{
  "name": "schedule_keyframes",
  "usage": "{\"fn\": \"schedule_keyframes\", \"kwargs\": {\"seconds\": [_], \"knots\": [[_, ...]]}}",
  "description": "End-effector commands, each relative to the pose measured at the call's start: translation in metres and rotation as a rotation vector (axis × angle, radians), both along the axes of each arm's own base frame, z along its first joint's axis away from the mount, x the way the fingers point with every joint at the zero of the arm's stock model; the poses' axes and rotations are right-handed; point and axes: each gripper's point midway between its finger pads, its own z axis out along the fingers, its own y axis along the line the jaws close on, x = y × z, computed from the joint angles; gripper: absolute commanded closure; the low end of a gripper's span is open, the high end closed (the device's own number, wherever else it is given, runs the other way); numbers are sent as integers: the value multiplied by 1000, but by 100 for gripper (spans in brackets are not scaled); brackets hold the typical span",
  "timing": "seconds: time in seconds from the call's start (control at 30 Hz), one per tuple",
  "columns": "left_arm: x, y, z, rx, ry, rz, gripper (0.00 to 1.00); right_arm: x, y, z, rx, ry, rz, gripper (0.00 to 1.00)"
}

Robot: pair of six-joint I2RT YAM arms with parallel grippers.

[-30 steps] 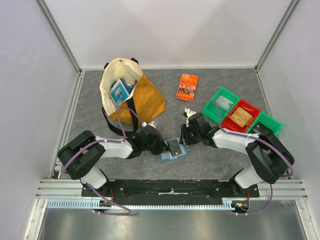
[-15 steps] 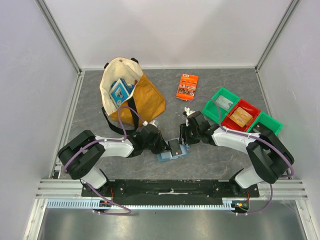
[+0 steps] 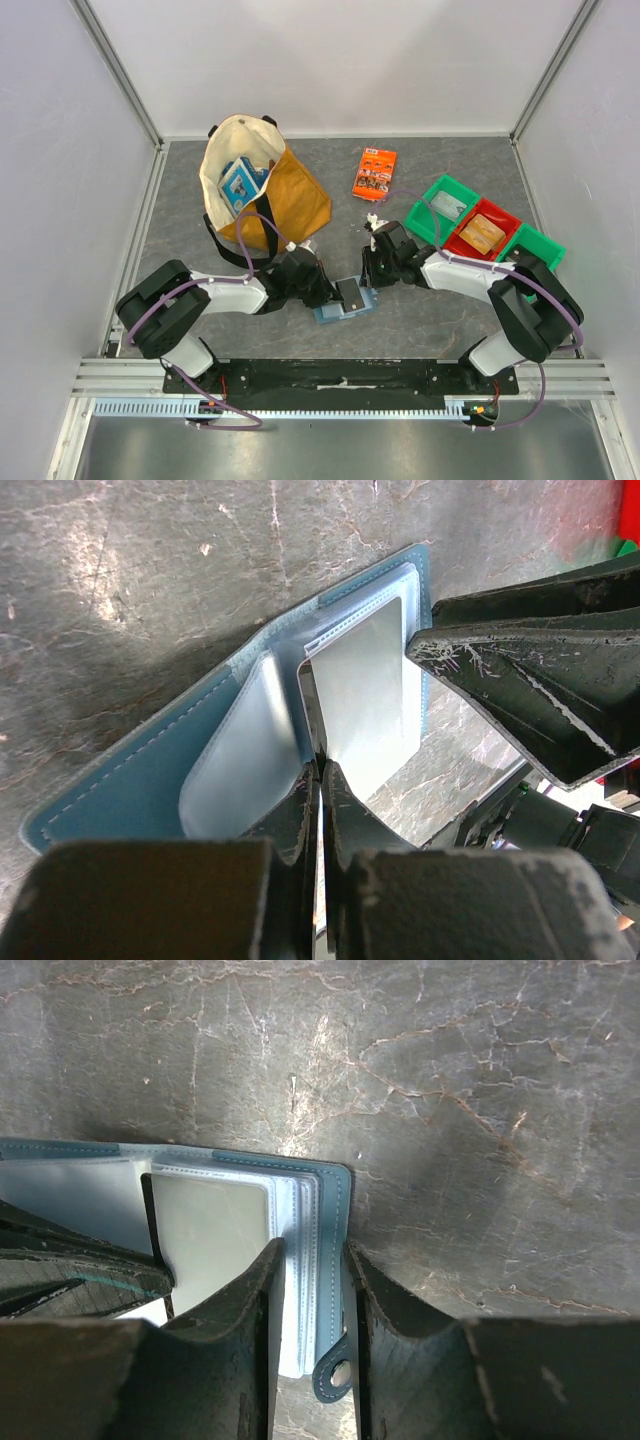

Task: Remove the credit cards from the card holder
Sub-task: Remove the credit card from the card holder.

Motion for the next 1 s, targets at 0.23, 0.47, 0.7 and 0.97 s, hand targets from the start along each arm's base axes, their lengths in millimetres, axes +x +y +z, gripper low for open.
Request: {"fn": "schedule_keyframes", "kwargs": {"seconds": [0.23, 0.47, 0.7, 0.97], "knots": [[-2, 8, -7, 11, 15, 25, 91, -10, -12, -16, -78, 43, 24, 68], [-2, 14, 2, -23, -5, 74, 80, -8, -12, -15, -80, 38, 20, 69], [-2, 7, 3, -54, 3, 60, 80, -8, -11, -15, -75, 38, 19, 69], [-1, -2, 7, -95, 4, 42, 82, -7, -11, -14, -72, 37, 17, 69]]}}
